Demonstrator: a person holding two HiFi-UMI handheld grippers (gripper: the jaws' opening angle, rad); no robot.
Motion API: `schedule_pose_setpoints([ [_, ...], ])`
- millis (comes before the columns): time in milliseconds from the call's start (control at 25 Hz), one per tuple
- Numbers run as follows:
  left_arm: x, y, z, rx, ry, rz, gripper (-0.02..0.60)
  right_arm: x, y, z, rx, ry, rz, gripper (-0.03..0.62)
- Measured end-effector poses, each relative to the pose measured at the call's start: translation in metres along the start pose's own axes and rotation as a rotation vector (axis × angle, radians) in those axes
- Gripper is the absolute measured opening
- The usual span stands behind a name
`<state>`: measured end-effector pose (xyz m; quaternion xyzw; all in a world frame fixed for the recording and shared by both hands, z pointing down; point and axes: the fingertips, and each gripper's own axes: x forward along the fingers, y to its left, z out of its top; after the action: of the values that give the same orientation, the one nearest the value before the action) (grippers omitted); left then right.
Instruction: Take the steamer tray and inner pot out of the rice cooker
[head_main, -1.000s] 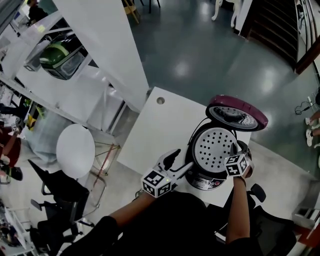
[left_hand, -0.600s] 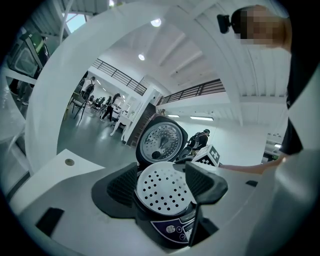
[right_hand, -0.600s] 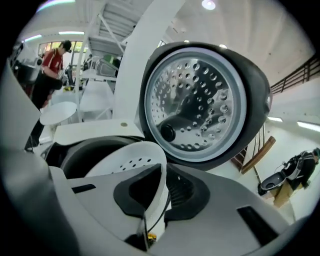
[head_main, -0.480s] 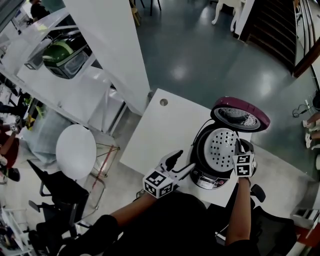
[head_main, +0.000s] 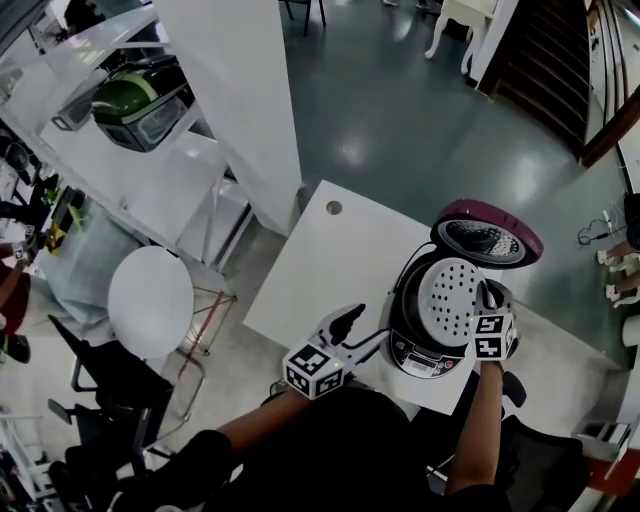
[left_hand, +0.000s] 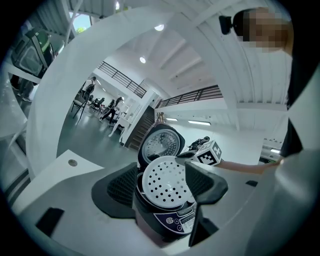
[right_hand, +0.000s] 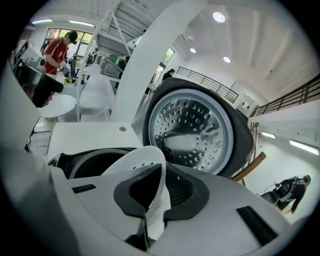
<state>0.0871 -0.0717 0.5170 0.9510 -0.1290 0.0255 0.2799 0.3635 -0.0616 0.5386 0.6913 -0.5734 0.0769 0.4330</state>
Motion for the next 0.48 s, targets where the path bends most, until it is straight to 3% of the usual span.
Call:
schedule_pose_setpoints([
  [200, -0.018, 0.003, 0.001, -0.006, -0.004, -0.014, 0.279, -0.027, 0.003, 0.04, -0.066, -0.035, -0.058, 0.02],
  [480, -0.041, 0.008, 0.006, -0.011, -0.029, -0.023, 0.279, -0.048, 0.018, 0.086, -0.085, -0.109, -0.066, 0.02],
])
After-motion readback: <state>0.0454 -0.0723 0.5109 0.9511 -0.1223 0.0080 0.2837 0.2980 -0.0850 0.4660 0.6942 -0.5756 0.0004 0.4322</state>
